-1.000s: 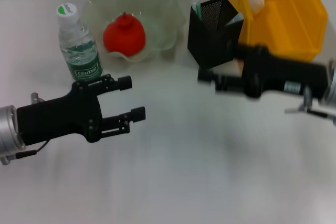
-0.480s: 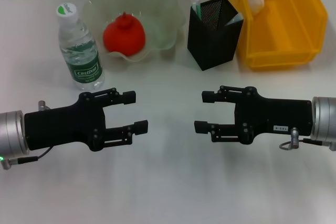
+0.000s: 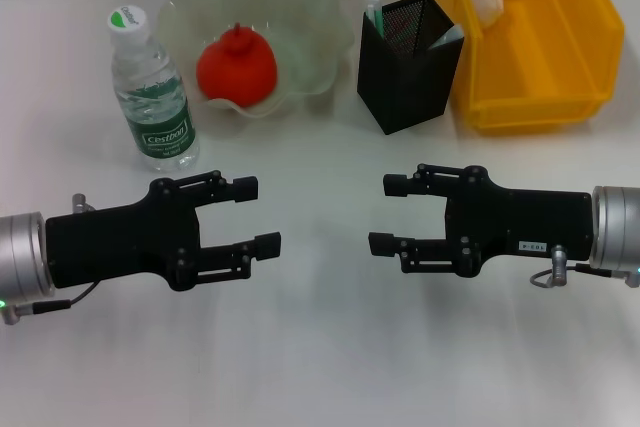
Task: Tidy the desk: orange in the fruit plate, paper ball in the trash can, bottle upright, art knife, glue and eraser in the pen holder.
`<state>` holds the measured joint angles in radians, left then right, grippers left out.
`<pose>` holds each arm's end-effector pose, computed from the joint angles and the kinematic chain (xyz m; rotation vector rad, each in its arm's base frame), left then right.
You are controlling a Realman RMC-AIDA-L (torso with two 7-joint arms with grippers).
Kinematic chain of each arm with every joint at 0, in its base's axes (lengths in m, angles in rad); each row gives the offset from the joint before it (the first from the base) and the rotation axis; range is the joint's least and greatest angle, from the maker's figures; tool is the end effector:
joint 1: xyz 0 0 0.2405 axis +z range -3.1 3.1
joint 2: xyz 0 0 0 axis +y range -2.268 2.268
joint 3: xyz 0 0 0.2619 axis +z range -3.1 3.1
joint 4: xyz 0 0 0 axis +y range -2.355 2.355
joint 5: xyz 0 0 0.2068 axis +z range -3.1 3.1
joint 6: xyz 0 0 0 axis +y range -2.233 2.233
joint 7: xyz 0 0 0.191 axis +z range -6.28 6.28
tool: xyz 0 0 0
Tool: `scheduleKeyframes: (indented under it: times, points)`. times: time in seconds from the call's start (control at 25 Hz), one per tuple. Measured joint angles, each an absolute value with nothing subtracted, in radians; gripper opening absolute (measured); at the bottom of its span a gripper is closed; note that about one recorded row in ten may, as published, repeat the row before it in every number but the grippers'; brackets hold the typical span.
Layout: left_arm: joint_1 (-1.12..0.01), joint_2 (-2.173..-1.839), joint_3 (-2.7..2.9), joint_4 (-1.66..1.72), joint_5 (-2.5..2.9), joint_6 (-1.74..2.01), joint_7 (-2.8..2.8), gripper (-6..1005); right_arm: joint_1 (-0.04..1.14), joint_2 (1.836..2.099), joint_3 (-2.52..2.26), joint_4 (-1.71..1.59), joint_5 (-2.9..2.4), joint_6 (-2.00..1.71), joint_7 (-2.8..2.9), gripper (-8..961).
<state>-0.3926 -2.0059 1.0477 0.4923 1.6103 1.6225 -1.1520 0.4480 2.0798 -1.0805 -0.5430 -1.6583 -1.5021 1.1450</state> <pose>-0.2553 0.2898 -0.0551 -2.7853 -0.5149 -0.9130 0.2314 0.3076 -0.0884 -2.8214 0.4179 0.8237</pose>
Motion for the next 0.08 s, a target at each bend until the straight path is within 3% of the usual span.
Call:
scheduleKeyframes:
  times: [0.08]
  points:
    - [-0.393, -2.006, 1.049, 0.492, 1.611, 1.622, -1.152, 763, 0.448, 2.08, -1.08, -0.543, -1.658, -1.502, 1.142, 755]
